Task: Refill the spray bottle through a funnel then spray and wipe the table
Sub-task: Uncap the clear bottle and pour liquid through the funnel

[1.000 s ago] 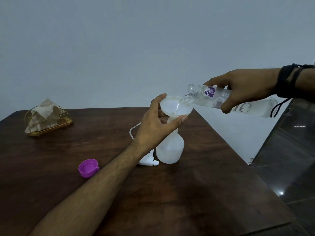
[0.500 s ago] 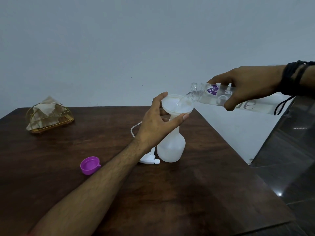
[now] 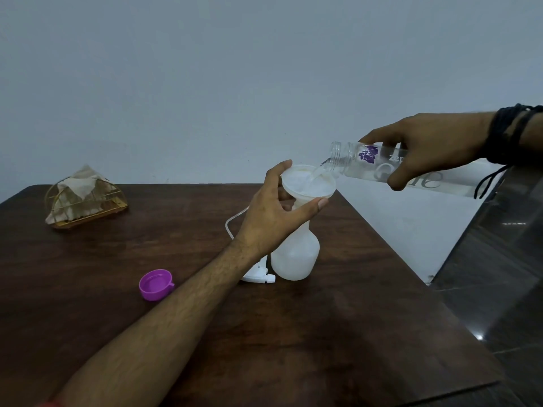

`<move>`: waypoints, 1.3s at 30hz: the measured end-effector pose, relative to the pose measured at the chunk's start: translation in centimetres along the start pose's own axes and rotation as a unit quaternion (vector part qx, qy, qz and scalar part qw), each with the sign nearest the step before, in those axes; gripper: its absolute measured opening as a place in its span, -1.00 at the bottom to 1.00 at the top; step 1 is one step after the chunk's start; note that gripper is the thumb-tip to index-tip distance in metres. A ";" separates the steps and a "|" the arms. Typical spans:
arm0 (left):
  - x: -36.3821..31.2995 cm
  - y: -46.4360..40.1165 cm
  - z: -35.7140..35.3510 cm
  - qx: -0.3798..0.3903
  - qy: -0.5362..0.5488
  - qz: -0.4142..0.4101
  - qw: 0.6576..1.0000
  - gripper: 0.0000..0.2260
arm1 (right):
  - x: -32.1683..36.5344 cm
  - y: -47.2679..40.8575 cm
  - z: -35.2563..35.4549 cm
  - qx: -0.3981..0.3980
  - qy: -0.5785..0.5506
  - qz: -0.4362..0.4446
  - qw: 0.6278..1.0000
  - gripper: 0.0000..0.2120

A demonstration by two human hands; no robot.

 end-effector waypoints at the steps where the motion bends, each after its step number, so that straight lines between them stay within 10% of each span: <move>1: 0.0 0.0 0.0 -0.001 0.000 0.000 1.000 -0.21 | 0.1 0.1 0.0 0.003 -0.002 -0.001 1.000 -0.29; 39: -0.3 0.0 0.3 -0.003 -0.005 -0.001 1.000 -0.20 | 0.0 0.2 0.2 -0.009 0.011 -0.011 1.000 -0.34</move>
Point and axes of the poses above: each hand's wrist, its own y-axis away from the middle knuckle, its own z-axis out of the back of the hand, x = y × z, the point moved 1 cm from there along -y, towards the middle knuckle, and after that the axes turned 11 degrees about -y, right-handed, at the moved point
